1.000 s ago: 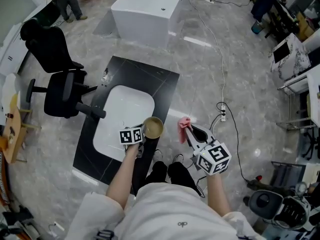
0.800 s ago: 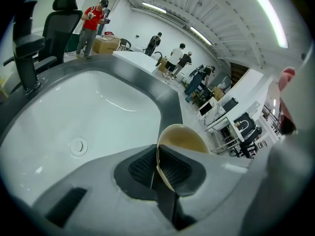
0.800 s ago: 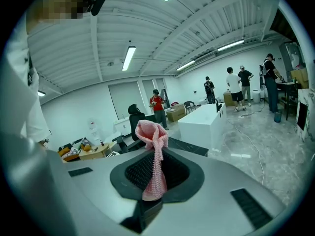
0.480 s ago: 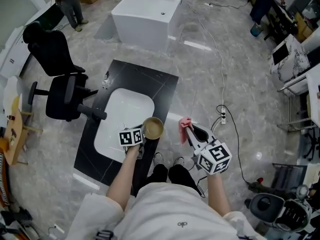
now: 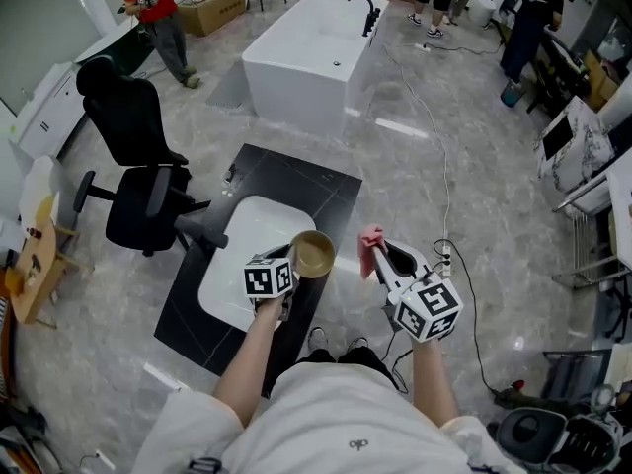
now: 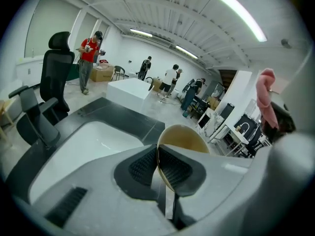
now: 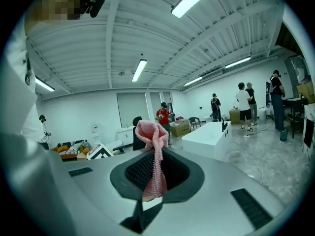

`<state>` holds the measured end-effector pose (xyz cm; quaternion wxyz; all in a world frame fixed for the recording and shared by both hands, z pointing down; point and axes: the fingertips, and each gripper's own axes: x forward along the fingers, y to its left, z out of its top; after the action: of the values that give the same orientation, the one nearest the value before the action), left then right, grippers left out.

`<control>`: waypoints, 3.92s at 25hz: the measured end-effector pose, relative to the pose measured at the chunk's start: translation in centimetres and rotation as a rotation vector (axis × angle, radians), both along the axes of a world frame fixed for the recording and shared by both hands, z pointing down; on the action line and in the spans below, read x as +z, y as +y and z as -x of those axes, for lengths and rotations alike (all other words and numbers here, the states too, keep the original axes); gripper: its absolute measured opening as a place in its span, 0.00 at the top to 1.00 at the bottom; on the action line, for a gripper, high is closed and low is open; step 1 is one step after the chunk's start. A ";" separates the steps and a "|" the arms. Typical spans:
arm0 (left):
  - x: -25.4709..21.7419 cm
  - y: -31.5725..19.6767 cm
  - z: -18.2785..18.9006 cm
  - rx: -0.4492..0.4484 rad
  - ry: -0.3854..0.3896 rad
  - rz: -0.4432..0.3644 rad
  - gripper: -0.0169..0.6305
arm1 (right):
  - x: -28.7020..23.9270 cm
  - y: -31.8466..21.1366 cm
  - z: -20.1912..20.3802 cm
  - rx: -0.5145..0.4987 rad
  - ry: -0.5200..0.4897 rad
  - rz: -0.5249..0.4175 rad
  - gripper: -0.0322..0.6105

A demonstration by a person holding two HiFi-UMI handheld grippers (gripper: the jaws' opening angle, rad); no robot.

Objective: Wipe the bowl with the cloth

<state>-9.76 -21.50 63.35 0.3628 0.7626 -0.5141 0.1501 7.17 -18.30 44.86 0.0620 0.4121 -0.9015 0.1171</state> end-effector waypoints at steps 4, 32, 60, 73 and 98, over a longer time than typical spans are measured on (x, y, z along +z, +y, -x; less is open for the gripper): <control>-2.7 -0.4 -0.1 0.001 -0.017 -0.048 0.94 | -1.3 0.2 0.6 -0.013 -0.007 -0.033 0.91; -11.2 0.9 -3.4 0.066 -0.042 -0.256 0.94 | 3.8 -0.6 8.0 -0.086 0.268 0.016 0.91; -14.0 1.8 -7.2 0.235 -0.246 -0.440 0.93 | 7.2 -1.5 9.4 -0.191 0.456 0.178 0.91; -14.8 1.7 -6.8 0.238 -0.256 -0.469 0.93 | 9.1 1.3 8.2 -0.404 0.572 0.324 0.91; -15.3 2.2 -7.0 0.232 -0.249 -0.506 0.93 | 4.4 -2.5 6.1 0.009 -0.037 0.355 0.91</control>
<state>-2.74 -19.31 48.04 0.0762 0.8581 -0.4850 0.1501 1.07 -20.80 49.30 0.1166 0.3966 -0.8657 0.2822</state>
